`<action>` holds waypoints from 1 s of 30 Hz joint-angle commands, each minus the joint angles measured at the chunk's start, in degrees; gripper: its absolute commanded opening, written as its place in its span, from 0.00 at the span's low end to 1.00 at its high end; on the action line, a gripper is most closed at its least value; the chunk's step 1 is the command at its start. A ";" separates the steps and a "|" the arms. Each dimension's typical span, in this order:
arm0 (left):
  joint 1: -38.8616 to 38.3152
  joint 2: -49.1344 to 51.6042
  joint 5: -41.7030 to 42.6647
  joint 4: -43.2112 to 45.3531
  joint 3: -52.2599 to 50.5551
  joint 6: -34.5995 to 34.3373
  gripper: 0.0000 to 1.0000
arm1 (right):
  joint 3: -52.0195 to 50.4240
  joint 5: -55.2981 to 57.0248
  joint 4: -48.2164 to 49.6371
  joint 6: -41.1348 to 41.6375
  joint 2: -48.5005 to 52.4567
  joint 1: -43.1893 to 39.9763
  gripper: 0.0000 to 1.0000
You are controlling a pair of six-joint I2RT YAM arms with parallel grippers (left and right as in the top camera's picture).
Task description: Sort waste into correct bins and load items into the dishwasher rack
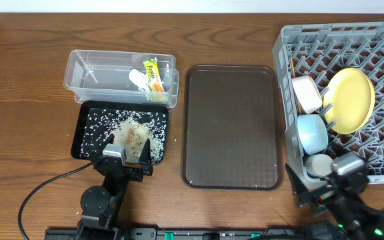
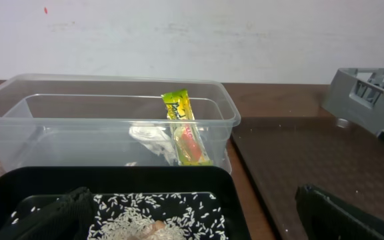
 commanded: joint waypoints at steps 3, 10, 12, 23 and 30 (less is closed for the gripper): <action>0.24 -0.42 0.35 -0.85 -1.53 0.55 0.98 | -17.05 -3.61 8.87 -1.75 -9.11 -0.20 0.99; 0.24 -0.42 0.35 -0.85 -1.53 0.55 0.98 | -29.99 -3.10 15.47 -1.79 -16.17 -0.33 0.99; 0.24 -0.42 0.35 -0.85 -1.53 0.55 0.98 | -32.52 -2.71 17.59 -1.81 -16.33 -0.33 0.99; 0.24 -0.42 0.35 -0.85 -1.53 0.55 0.98 | -44.57 -3.04 35.69 -1.79 -16.33 -0.13 0.99; 0.24 -0.42 0.35 -0.85 -1.53 0.55 0.98 | -48.46 -3.06 45.27 -1.77 -16.33 0.15 0.99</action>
